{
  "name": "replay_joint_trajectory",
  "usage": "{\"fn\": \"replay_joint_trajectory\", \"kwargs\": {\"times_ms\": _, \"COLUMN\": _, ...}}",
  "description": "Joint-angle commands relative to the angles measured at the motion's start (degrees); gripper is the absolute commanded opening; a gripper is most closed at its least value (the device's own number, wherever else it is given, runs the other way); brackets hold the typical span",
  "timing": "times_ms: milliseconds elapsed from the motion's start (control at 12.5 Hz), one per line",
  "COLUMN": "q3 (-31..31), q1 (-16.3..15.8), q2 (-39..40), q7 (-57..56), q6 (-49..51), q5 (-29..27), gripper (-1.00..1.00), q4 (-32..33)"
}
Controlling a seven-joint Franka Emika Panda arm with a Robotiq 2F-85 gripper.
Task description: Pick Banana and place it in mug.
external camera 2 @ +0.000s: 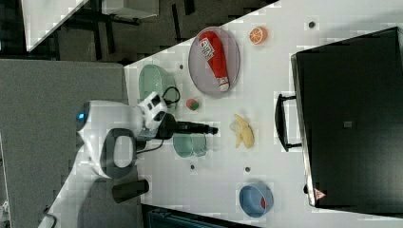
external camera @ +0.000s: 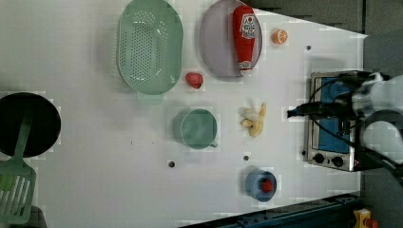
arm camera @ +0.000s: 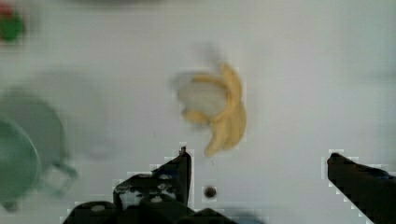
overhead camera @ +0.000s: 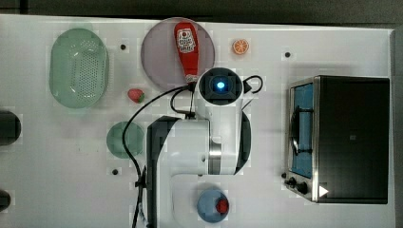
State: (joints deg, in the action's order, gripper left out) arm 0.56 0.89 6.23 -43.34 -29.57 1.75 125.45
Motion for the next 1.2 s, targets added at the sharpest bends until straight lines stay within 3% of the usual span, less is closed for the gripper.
{"fn": "replay_joint_trajectory", "kwargs": {"times_ms": 80, "q3": 0.1, "q1": 0.5, "q2": 4.3, "q7": -19.9, "q6": -10.3, "q5": -0.2, "gripper": 1.0, "q4": 1.7}}
{"fn": "replay_joint_trajectory", "kwargs": {"times_ms": 800, "q3": 0.0, "q1": 0.5, "q2": 14.7, "q7": -24.1, "q6": -27.6, "q5": -0.1, "gripper": 1.0, "q4": 8.0}}
{"fn": "replay_joint_trajectory", "kwargs": {"times_ms": 880, "q3": 0.0, "q1": 0.5, "q2": 15.1, "q7": -24.1, "q6": -28.1, "q5": -0.1, "gripper": 0.93, "q4": 8.6}}
{"fn": "replay_joint_trajectory", "kwargs": {"times_ms": 1200, "q3": 0.2, "q1": 0.5, "q2": 15.5, "q7": -24.1, "q6": -30.5, "q5": -0.1, "gripper": -0.04, "q4": 10.1}}
